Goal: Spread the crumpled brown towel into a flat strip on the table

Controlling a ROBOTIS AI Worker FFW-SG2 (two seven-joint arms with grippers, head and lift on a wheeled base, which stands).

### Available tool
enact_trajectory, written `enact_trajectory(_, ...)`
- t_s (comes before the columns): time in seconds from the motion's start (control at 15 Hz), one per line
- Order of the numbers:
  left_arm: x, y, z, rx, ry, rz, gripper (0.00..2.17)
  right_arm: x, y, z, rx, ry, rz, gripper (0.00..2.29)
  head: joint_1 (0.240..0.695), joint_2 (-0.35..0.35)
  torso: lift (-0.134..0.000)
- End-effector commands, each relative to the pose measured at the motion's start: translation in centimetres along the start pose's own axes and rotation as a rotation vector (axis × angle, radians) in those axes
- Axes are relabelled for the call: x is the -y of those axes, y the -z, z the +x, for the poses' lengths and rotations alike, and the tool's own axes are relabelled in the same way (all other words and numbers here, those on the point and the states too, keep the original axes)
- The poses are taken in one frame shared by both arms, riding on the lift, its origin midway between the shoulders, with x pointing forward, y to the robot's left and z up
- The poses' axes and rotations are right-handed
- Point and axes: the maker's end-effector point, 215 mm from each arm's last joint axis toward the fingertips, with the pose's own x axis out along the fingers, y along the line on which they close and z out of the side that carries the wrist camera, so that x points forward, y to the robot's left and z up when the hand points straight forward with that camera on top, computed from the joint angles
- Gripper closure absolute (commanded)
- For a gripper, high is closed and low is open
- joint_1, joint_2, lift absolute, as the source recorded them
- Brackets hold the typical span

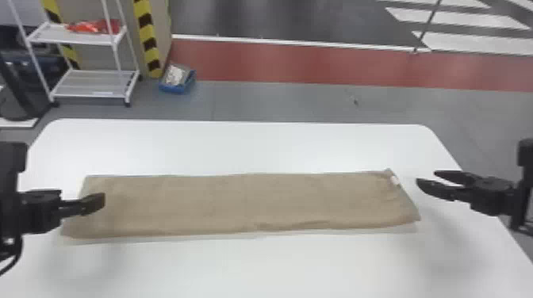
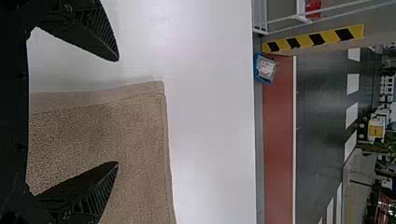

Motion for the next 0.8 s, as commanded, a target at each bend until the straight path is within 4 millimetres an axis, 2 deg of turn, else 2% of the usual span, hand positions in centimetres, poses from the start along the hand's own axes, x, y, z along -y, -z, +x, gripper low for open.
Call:
enact_trajectory(0.0, 0.14, -0.4, 0.04, 0.008, 0.003, 0.003, 0.11, -0.11, 0.15, 0.06, 0.0, -0.008, 0.006, 0.29, 0.695, -0.117, -0.124)
enact_trajectory(0.73, 0.45, -0.4, 0.03, 0.008, 0.018, 0.008, 0.11, -0.06, 0.72, -0.37, -0.001, -0.015, 0.046, 0.29, 0.695, -0.122, -0.124)
